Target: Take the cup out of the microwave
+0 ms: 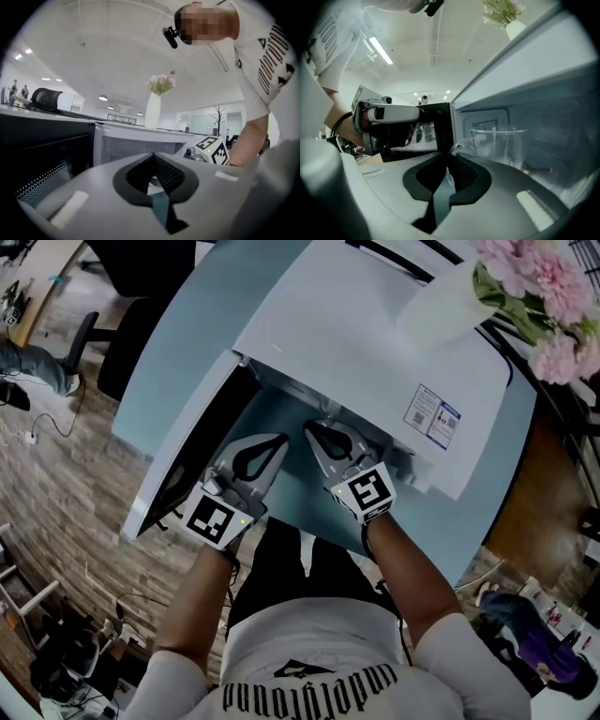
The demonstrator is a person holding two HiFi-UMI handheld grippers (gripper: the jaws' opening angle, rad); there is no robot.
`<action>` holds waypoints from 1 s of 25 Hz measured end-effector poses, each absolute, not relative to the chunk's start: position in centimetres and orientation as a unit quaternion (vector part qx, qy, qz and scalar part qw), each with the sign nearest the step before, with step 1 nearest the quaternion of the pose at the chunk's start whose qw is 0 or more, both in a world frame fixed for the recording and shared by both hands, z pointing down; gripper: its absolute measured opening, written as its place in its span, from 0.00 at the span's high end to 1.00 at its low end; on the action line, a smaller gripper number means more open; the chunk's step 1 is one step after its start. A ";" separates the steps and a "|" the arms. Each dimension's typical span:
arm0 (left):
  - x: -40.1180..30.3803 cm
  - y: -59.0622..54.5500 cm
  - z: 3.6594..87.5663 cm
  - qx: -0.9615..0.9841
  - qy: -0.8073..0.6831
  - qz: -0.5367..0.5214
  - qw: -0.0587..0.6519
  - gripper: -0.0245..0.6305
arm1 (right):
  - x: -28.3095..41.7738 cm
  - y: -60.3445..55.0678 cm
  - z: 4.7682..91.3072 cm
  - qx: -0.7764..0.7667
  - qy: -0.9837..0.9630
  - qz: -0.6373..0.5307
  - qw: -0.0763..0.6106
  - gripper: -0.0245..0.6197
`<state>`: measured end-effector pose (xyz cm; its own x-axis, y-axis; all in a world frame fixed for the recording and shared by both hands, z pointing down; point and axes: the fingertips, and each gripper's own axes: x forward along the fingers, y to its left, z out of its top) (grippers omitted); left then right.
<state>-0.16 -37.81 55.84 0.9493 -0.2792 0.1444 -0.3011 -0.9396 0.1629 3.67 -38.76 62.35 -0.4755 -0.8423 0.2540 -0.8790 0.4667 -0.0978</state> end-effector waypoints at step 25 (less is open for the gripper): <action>1.6 -25.1 50.0 0.977 -0.202 0.033 0.059 0.89 | 2.5 -24.9 56.2 0.414 -0.905 0.071 0.069 0.93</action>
